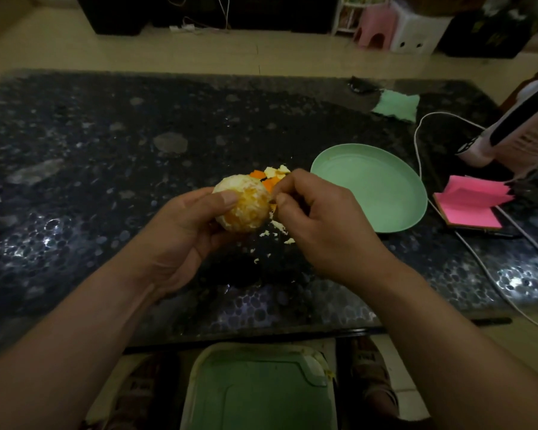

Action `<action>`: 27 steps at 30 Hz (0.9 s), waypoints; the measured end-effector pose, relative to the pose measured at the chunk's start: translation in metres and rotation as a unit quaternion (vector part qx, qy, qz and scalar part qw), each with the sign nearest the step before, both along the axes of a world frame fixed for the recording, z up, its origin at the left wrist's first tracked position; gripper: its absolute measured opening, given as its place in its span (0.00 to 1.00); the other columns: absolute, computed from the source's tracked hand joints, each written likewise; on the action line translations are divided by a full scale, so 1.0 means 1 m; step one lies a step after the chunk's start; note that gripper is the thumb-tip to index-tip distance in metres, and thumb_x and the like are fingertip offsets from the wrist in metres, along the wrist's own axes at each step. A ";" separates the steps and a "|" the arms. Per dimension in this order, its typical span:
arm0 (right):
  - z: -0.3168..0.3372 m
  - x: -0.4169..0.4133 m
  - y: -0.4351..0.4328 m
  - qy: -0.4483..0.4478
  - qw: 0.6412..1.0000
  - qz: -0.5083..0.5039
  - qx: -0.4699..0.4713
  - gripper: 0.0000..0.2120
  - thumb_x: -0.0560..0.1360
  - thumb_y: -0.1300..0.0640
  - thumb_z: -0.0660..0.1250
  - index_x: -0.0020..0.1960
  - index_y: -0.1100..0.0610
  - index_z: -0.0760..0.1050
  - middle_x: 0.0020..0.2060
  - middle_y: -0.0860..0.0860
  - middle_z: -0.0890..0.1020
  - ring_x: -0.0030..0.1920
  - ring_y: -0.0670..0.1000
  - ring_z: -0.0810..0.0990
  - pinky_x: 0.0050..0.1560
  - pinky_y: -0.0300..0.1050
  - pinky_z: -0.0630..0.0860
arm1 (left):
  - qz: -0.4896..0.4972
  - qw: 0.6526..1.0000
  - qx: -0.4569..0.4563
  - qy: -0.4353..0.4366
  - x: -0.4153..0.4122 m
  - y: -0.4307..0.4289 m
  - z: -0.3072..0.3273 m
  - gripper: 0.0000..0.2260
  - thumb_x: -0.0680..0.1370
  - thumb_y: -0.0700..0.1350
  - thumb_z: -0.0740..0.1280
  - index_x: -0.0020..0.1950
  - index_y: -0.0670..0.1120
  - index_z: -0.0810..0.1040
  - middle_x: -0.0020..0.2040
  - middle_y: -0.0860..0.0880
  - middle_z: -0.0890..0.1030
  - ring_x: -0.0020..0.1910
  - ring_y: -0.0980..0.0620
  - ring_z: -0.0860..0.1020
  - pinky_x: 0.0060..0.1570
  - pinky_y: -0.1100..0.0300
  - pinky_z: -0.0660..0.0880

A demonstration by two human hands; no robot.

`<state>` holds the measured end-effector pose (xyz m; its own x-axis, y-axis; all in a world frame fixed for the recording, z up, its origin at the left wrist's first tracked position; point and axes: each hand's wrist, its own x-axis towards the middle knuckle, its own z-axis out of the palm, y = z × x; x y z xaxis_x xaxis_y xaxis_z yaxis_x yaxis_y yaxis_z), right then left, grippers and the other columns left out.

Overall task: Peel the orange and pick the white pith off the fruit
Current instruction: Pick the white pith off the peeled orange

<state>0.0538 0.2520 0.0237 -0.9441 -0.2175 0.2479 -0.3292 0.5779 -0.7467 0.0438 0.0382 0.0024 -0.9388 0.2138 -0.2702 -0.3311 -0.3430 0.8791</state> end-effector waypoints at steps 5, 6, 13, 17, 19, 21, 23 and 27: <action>0.001 0.002 0.000 -0.013 1.000 0.010 0.021 0.07 0.84 0.50 0.66 0.49 0.51 0.77 0.34 0.44 0.78 0.36 0.46 0.77 0.36 0.43 0.72 | -0.005 1.000 -0.024 0.012 0.000 -0.001 0.000 0.23 0.74 0.46 0.71 0.67 0.38 0.80 0.60 0.39 0.86 0.56 0.45 0.86 0.56 0.53 0.84; 0.001 0.001 -0.001 -0.012 0.999 0.008 0.031 0.07 0.84 0.50 0.66 0.49 0.50 0.77 0.34 0.44 0.79 0.36 0.47 0.77 0.36 0.45 0.74 | -0.002 0.999 -0.032 0.015 0.000 -0.001 -0.001 0.23 0.74 0.46 0.72 0.67 0.38 0.80 0.60 0.39 0.86 0.55 0.45 0.86 0.55 0.53 0.84; -0.005 0.001 -0.005 0.036 0.995 -0.025 0.090 0.05 0.83 0.51 0.66 0.49 0.51 0.76 0.35 0.45 0.80 0.36 0.46 0.78 0.38 0.54 0.78 | 0.022 0.997 -0.065 0.042 0.002 0.004 -0.003 0.23 0.73 0.45 0.73 0.66 0.39 0.79 0.58 0.40 0.87 0.55 0.46 0.86 0.53 0.54 0.85; -0.004 0.001 -0.005 0.021 0.997 -0.025 0.070 0.05 0.82 0.49 0.67 0.51 0.49 0.78 0.38 0.43 0.81 0.38 0.45 0.80 0.41 0.52 0.79 | 0.027 0.997 -0.060 0.044 0.002 0.003 0.000 0.23 0.73 0.45 0.74 0.67 0.39 0.79 0.59 0.41 0.86 0.57 0.45 0.86 0.53 0.56 0.84; -0.005 0.001 -0.005 0.023 0.997 -0.021 0.071 0.05 0.83 0.50 0.67 0.50 0.50 0.78 0.37 0.43 0.81 0.38 0.45 0.79 0.41 0.52 0.79 | 0.025 0.997 -0.059 0.044 0.003 0.004 0.002 0.23 0.73 0.43 0.76 0.67 0.39 0.79 0.59 0.41 0.86 0.56 0.45 0.86 0.52 0.57 0.84; -0.006 0.000 -0.006 0.033 0.996 -0.024 0.074 0.05 0.83 0.51 0.67 0.49 0.50 0.77 0.36 0.44 0.80 0.37 0.46 0.79 0.40 0.53 0.78 | 0.027 0.997 -0.062 0.041 0.004 0.004 0.003 0.23 0.74 0.43 0.77 0.67 0.39 0.79 0.59 0.40 0.86 0.56 0.45 0.86 0.52 0.57 0.84; -0.007 0.000 -0.008 0.044 0.996 -0.035 0.062 0.05 0.81 0.53 0.68 0.47 0.51 0.76 0.35 0.44 0.80 0.35 0.47 0.78 0.39 0.53 0.78 | 0.025 0.997 -0.057 0.040 0.004 0.004 0.003 0.23 0.75 0.43 0.77 0.68 0.38 0.79 0.60 0.40 0.86 0.56 0.45 0.86 0.52 0.57 0.84; -0.007 0.000 -0.009 0.057 0.996 -0.059 0.027 0.06 0.79 0.55 0.70 0.44 0.52 0.77 0.34 0.45 0.79 0.35 0.48 0.78 0.38 0.53 0.77 | 0.009 0.999 -0.024 0.034 0.005 0.003 0.002 0.24 0.75 0.45 0.71 0.69 0.37 0.78 0.62 0.39 0.85 0.59 0.44 0.85 0.53 0.56 0.83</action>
<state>0.0536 0.2431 0.0165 -0.9305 -0.1226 0.3452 -0.3370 0.6556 -0.6757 0.0485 0.0410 0.0046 -0.9590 0.1850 -0.2146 -0.2637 -0.3059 0.9148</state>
